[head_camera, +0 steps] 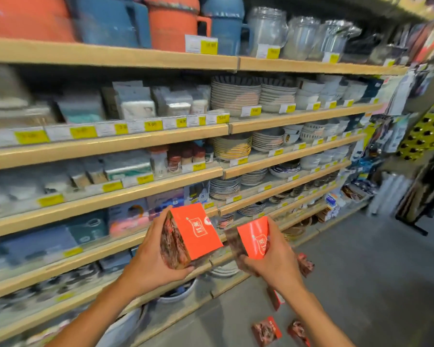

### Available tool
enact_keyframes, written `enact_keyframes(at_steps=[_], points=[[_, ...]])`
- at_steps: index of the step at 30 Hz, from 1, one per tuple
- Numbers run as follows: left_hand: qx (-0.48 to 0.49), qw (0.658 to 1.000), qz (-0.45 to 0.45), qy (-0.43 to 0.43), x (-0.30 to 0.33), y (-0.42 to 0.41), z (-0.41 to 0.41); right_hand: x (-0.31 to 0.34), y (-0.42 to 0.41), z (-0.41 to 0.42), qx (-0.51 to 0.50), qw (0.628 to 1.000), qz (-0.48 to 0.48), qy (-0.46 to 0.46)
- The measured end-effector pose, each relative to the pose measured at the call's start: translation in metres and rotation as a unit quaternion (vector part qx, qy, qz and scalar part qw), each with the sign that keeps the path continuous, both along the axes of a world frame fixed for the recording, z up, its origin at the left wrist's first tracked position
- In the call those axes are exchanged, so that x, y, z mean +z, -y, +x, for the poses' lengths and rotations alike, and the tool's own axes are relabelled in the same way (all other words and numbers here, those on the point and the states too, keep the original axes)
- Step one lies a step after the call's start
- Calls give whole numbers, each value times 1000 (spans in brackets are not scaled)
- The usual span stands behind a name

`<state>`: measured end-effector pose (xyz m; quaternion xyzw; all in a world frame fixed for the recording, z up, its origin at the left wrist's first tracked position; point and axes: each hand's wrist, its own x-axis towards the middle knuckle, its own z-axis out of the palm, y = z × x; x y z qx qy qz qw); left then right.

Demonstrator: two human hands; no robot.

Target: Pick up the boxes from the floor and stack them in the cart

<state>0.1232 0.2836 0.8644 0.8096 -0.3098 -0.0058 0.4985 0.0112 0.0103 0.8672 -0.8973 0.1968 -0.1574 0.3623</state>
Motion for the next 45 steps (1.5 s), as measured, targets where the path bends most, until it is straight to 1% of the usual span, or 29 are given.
enact_keyframes(at_steps=[4, 9, 13, 17, 23, 28, 31, 34, 38, 41, 45], points=[[57, 998, -2, 3, -9, -75, 4, 0, -66, 39, 62, 998, -4, -7], [123, 992, -16, -35, -29, -173, -1, -9, -161, 81, 146, 989, 0, -15], [219, 973, -39, -61, -44, -245, -27, -22, -234, 102, 238, 971, 20, -35], [307, 949, -45, -60, -49, -299, -64, -37, -297, 120, 338, 939, 19, -57], [451, 886, -58, -90, -63, -363, -125, -49, -390, 144, 472, 878, 15, -76], [534, 837, -80, -84, -55, -380, -175, -61, -455, 149, 561, 824, 25, -77], [585, 800, -96, -93, -54, -382, -203, -59, -483, 143, 603, 794, 9, -82], [625, 769, -102, -91, -50, -377, -223, -61, -505, 140, 641, 760, 21, -102], [663, 736, -115, -81, -50, -371, -255, -71, -536, 132, 682, 720, 23, -124], [716, 690, -83, -68, -54, -372, -277, -78, -558, 123, 708, 691, 29, -143], [759, 645, -66, -59, -65, -381, -298, -86, -592, 115, 741, 653, -3, -158]])
